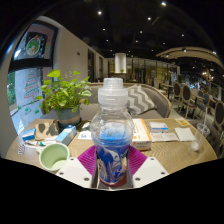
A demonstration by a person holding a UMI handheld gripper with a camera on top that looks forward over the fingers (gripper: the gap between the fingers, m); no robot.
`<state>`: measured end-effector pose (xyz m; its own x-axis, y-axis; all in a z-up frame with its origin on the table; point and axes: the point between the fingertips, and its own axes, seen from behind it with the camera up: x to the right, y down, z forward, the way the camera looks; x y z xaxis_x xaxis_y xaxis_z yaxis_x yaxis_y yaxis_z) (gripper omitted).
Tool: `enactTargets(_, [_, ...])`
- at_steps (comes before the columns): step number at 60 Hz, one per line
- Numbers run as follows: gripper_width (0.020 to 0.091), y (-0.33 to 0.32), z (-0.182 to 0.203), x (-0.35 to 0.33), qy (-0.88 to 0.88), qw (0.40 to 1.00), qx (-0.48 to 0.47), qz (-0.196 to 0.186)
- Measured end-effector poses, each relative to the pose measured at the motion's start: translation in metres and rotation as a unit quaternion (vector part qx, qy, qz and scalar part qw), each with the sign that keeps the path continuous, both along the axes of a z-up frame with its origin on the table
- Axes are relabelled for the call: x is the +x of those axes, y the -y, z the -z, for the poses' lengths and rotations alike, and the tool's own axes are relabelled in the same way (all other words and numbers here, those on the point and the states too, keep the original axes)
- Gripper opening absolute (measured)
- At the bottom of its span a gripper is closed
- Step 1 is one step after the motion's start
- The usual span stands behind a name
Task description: Pour water
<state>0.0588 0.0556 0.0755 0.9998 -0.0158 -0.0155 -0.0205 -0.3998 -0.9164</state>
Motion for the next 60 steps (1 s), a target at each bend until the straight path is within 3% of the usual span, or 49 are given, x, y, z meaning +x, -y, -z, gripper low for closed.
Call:
enactTargets(9, [0.0559,0.005,0.004,0.003,-0.013,1.000,-0.024,0.014])
enactTargets(10, [0.0612,0.007,0.005,0.003,-0.015,0.999,-0.031,0.015])
enactTargets(13, [0.0864,0.011,0.008,0.002,-0.019,0.999,-0.048,0.015])
enactTargets(16, [0.0821,0.021,0.001,0.002,-0.020,0.998,-0.054,0.018])
enactTargets(20, [0.0868,0.037,-0.010,0.002,-0.015,0.998,-0.064,0.026])
enactTargets(45, [0.0851,0.214,-0.113,-0.055,0.004,0.993,-0.107,0.050])
enactTargets(60, [0.0853,0.274,-0.137,-0.078,0.014,0.993,-0.103,0.051])
